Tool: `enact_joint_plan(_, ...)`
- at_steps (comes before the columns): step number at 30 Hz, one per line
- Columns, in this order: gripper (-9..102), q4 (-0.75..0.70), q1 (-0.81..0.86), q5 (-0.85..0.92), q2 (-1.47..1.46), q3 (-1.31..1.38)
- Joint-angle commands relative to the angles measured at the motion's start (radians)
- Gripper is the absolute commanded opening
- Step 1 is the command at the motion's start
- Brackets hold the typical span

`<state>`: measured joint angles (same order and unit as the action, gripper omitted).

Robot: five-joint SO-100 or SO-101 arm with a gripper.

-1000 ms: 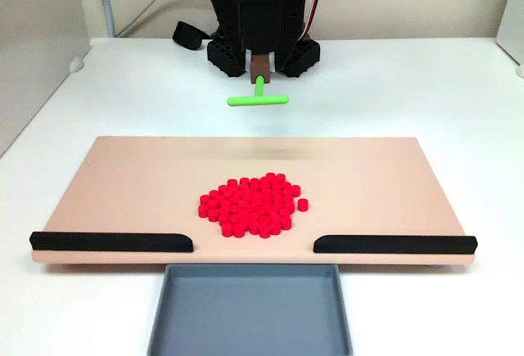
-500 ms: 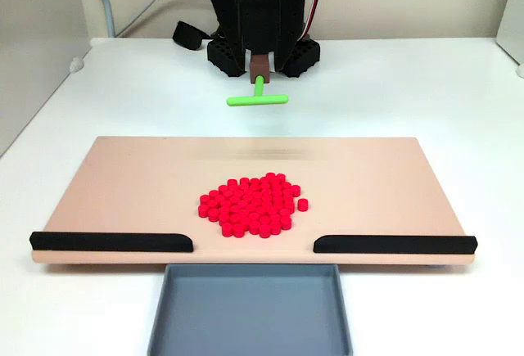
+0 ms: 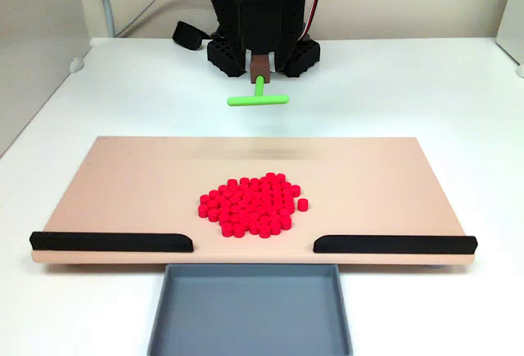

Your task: Push granules from bottom to the grey container

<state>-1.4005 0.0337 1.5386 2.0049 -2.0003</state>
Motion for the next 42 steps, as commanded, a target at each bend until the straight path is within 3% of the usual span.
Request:
enact_joint_plan(1, 0, 0.006, 0.005, -0.005, 0.003, 0.008)
enact_joint_plan(42, 0, 0.006, -0.003, -0.008, -0.071, 0.008)
